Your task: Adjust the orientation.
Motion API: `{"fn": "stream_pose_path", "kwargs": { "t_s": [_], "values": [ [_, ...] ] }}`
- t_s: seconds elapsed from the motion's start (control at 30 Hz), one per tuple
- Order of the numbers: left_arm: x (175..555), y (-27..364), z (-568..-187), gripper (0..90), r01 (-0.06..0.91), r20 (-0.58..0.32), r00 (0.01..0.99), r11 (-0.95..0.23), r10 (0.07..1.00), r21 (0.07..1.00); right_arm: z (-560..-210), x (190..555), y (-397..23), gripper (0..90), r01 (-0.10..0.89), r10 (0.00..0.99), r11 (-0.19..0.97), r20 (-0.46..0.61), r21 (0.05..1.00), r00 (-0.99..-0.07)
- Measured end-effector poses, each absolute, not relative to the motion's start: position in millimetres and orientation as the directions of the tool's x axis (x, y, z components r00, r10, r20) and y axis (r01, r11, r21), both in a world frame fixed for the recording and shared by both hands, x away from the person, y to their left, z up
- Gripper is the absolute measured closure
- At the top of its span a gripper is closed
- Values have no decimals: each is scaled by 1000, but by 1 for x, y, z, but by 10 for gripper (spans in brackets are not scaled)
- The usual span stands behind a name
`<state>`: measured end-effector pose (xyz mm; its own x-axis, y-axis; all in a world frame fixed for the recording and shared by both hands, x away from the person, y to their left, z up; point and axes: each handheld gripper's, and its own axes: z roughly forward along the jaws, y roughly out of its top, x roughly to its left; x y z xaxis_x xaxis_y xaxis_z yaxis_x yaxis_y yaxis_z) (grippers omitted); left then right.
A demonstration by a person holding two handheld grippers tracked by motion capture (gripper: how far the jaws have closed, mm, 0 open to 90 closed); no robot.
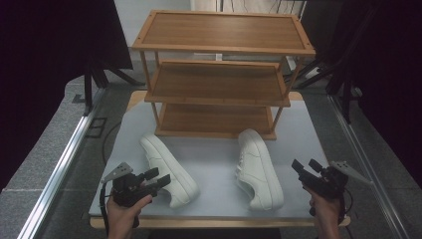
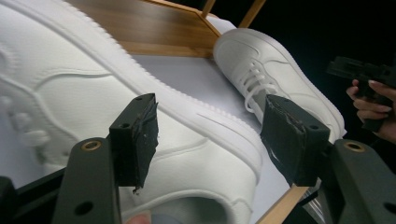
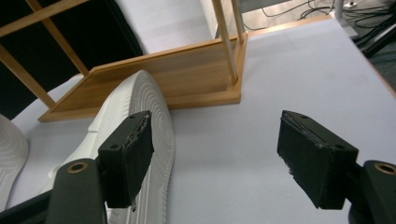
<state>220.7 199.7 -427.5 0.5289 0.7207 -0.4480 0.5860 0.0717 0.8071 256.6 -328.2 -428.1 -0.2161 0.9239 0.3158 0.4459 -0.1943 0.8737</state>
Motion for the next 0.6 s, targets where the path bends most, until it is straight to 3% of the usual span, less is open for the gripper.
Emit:
{"fn": "stream_pose_path", "kwargs": {
  "t_s": [0.13, 0.17, 0.2, 0.23, 0.33, 0.6],
  "values": [
    [222, 197, -431, 404, 590, -444, 527, 64, 725, 805, -431, 258, -325, 272, 458, 923, -190, 317, 869, -219],
    [222, 196, -432, 450, 591, -440, 527, 59, 727, 805, -431, 258, -325, 272, 458, 923, -186, 314, 869, -222],
    [222, 196, -433, 584, 591, -431, 531, 46, 730, 806, -431, 259, -325, 272, 462, 920, -191, 322, 866, -224],
    [222, 196, -433, 584, 588, -421, 539, 31, 729, 808, -431, 259, -325, 272, 462, 920, -191, 322, 866, -224],
    [220, 195, -432, 755, 590, -400, 554, -5, 731, 807, -432, 260, -326, 272, 473, 915, -204, 338, 857, -219],
    [202, 198, -435, 850, 596, -386, 534, -10, 752, 803, -433, 262, -324, 274, 483, 911, -208, 348, 850, -220]
  ]
}}
